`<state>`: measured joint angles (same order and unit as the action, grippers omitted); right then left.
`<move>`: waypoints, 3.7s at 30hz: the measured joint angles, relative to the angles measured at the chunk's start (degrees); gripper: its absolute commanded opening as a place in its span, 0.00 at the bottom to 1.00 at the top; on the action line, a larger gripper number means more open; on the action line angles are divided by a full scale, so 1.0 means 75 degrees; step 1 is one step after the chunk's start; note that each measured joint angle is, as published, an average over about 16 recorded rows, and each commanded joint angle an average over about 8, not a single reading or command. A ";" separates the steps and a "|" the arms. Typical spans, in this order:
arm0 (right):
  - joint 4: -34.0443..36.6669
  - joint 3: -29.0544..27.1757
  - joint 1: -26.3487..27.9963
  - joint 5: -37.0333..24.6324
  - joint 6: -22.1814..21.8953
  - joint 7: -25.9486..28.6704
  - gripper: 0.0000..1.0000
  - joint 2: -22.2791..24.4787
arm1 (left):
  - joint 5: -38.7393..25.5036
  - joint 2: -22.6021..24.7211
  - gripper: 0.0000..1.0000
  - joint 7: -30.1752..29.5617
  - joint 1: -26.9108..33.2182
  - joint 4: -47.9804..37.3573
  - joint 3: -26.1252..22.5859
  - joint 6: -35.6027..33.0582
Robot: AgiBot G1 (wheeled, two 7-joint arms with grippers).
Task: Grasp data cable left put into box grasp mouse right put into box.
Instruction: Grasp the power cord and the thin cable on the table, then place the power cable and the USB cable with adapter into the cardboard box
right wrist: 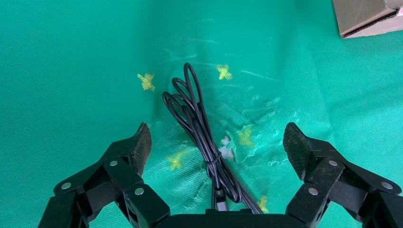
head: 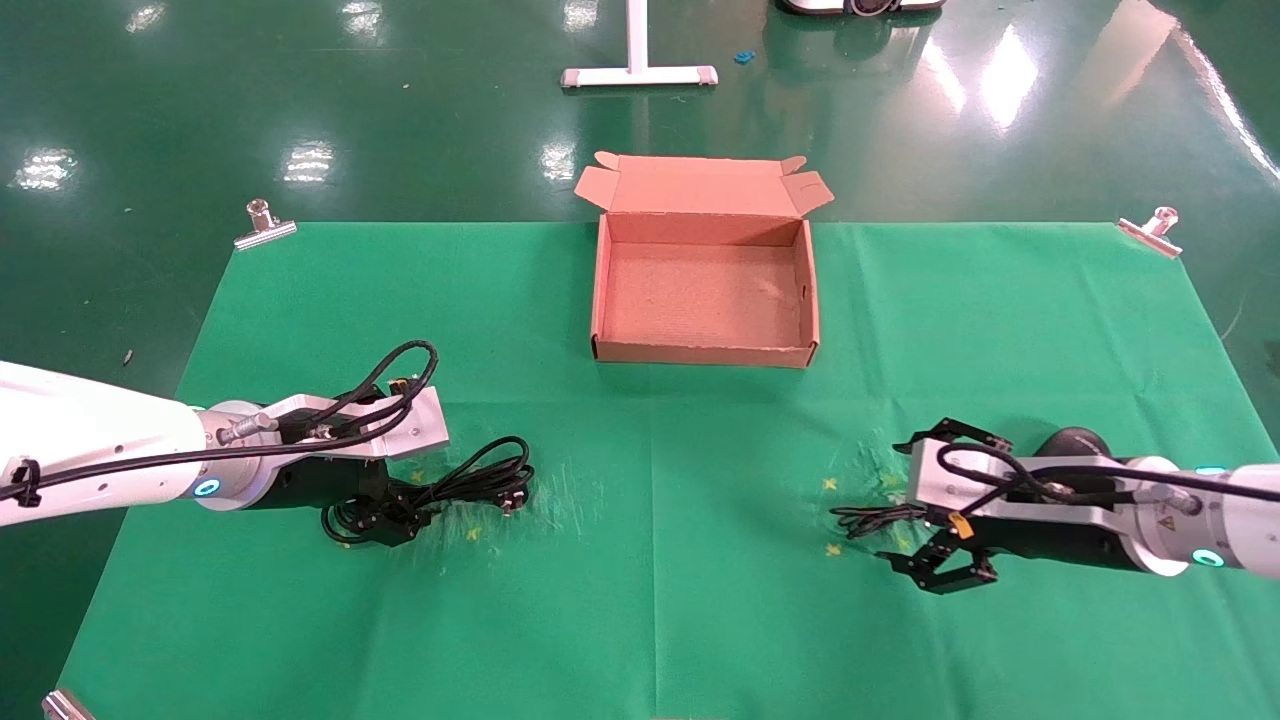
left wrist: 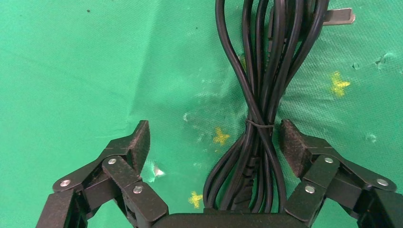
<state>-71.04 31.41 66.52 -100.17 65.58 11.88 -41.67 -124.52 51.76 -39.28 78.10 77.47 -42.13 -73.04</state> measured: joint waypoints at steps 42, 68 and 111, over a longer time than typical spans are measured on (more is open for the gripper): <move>-0.0053 -0.0072 0.0028 0.0122 0.0024 -0.0001 0.00 0.0050 | 0.0202 -0.0001 0.00 0.0112 0.0122 -0.0063 0.0043 -0.0097; 0.0649 -0.0990 0.2039 0.0857 0.0379 0.0044 0.00 0.0606 | 0.2145 0.2423 0.00 0.3194 0.1552 -0.3043 0.0586 0.1785; 0.1121 -0.1023 0.3538 0.1272 0.0425 -0.0298 0.00 -0.0744 | 0.4372 0.0712 1.00 0.3321 0.3218 -0.3540 -0.2320 0.3686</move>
<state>-62.63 23.74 93.06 -90.64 68.77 9.65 -47.25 -91.73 57.11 -14.37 102.24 50.92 -59.53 -45.39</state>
